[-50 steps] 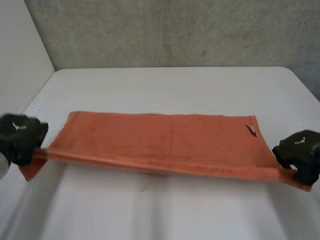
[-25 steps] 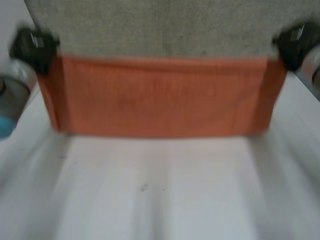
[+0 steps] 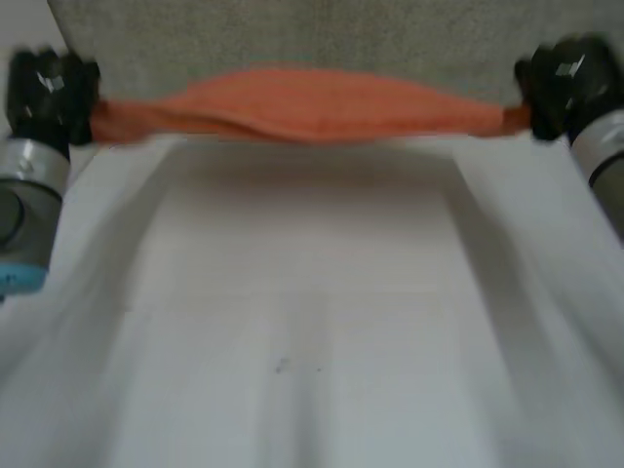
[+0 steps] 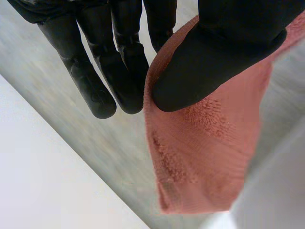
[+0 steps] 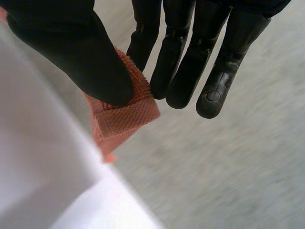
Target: Fold the laundry
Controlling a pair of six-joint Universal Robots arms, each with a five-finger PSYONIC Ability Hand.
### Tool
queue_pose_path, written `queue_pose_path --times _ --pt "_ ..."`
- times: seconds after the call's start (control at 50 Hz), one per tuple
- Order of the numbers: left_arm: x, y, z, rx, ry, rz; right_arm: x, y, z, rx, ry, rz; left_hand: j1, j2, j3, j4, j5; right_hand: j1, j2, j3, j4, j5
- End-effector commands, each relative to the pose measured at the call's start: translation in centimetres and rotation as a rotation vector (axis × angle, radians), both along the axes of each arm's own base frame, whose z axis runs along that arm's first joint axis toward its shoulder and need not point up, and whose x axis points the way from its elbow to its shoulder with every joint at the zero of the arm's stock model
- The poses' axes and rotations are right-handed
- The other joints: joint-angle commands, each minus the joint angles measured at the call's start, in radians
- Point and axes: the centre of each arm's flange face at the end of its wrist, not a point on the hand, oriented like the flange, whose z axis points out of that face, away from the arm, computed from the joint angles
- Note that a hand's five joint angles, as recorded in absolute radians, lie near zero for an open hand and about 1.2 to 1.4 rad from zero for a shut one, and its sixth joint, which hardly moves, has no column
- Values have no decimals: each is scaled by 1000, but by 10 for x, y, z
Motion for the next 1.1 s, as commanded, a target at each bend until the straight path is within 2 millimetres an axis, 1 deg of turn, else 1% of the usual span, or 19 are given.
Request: queue_pose_path --times 0.02,0.06,0.12,0.2,0.24,0.3,0.34,0.4,0.44,0.46,0.5,0.58,0.7,0.78,0.82,0.9,0.94,1.0,1.1 --pt "-1 19 -89 250 -44 -13 1 7 -80 252 74 9 190 178 180 179 183 429 215 211 203 226" --pt "-3 29 -116 331 -59 -20 0 10 -102 317 88 1 190 178 180 179 183 429 215 211 203 226" --pt "-3 38 -127 378 -66 -22 -4 15 -111 373 99 -9 190 178 180 179 183 429 215 211 203 226" --pt "0 47 -127 404 -70 -15 -7 24 -115 447 113 -10 190 178 180 179 183 429 215 211 203 226" --pt "1 52 -121 403 -74 -13 -8 30 -115 486 124 -7 190 178 180 179 183 429 215 211 203 226" --pt "9 66 -108 430 -101 10 -11 45 -102 545 149 0 190 178 180 179 183 429 215 211 203 226" --pt "18 85 -96 495 -151 34 -20 64 -87 602 224 8 190 178 180 179 183 429 215 211 203 226" --pt "26 96 -88 536 -177 53 -30 72 -82 633 287 4 190 178 180 179 183 429 215 211 203 226" --pt "36 124 -72 636 -233 74 -50 89 -78 708 431 2 190 178 180 179 183 429 215 211 203 226" --pt "36 124 -72 637 -234 74 -50 89 -78 708 431 2 190 178 180 179 183 429 215 211 203 226" --pt "40 147 -57 722 -255 68 -61 104 -71 757 538 28 190 178 180 179 183 429 215 211 203 226" --pt "41 157 -47 743 -258 62 -64 107 -64 752 565 40 190 178 180 179 183 429 215 211 203 226" --pt "35 143 -41 658 -251 6 -63 95 -59 698 511 12 190 178 180 179 183 429 215 211 203 226" --pt "33 122 -57 651 -256 -7 -62 86 -65 683 472 -6 190 178 180 179 183 429 215 211 203 226" --pt "27 100 -71 634 -264 -15 -61 68 -74 648 427 -33 190 178 180 179 183 429 215 211 203 226" --pt "19 81 -81 612 -270 -37 -60 51 -81 608 369 -57 190 178 180 179 183 429 215 211 203 226" --pt "12 60 -94 596 -274 -50 -58 31 -92 577 323 -74 190 178 180 179 183 429 215 211 203 226" --pt "10 50 -100 585 -275 -51 -56 22 -98 563 311 -79 190 178 180 179 183 429 215 211 203 226" --pt "-7 24 -115 523 -280 -64 -34 -3 -122 510 324 -53 190 178 180 179 183 429 215 211 203 226"
